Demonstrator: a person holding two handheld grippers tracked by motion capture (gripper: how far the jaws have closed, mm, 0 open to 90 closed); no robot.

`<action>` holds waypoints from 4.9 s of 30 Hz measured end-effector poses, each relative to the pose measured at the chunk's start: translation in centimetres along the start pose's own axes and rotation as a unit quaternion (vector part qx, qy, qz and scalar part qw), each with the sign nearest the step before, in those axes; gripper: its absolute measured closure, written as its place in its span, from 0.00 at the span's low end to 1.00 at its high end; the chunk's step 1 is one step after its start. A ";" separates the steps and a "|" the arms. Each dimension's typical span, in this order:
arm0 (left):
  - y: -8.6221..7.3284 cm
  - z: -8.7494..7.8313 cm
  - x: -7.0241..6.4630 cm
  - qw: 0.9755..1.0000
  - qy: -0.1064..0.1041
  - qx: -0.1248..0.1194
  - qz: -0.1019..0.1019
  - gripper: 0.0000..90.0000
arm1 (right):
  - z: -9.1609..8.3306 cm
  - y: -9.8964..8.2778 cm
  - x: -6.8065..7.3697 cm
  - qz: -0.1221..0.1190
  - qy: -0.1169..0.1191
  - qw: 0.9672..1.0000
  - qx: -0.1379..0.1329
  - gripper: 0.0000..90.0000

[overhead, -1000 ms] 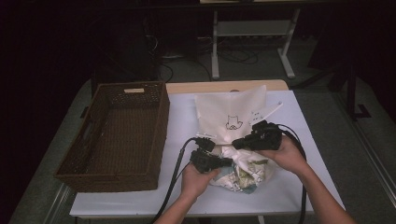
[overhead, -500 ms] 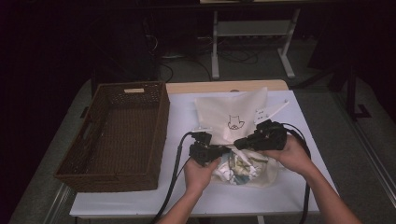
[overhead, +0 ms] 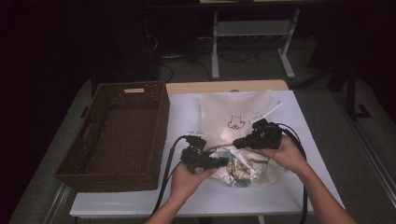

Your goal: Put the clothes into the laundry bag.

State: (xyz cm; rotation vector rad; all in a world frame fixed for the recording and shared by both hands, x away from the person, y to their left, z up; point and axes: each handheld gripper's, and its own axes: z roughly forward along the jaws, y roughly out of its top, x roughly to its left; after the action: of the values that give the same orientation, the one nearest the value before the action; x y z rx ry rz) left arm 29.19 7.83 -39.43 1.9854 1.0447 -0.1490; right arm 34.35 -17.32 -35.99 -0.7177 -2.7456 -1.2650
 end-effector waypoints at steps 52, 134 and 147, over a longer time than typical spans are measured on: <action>0.2 3.1 0.0 0.999 -0.001 -0.034 -0.025 0.51 | -0.5 -0.4 0.8 -0.006 -0.008 1.000 -0.016 0.97; 0.1 4.7 1.0 0.998 -0.016 -0.018 -0.050 0.60 | -0.5 -0.7 -0.4 0.015 -0.030 0.999 -0.017 0.97; -1.8 0.9 3.9 0.997 0.010 0.019 -0.074 0.54 | 0.1 -0.5 0.0 0.007 -0.032 0.999 -0.015 0.97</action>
State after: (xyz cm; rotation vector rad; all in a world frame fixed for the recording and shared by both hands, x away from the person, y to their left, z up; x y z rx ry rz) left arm 30.69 10.05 -42.94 1.9463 1.2106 -0.2302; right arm 34.11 -17.52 -36.37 -0.7913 -2.7719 -1.3061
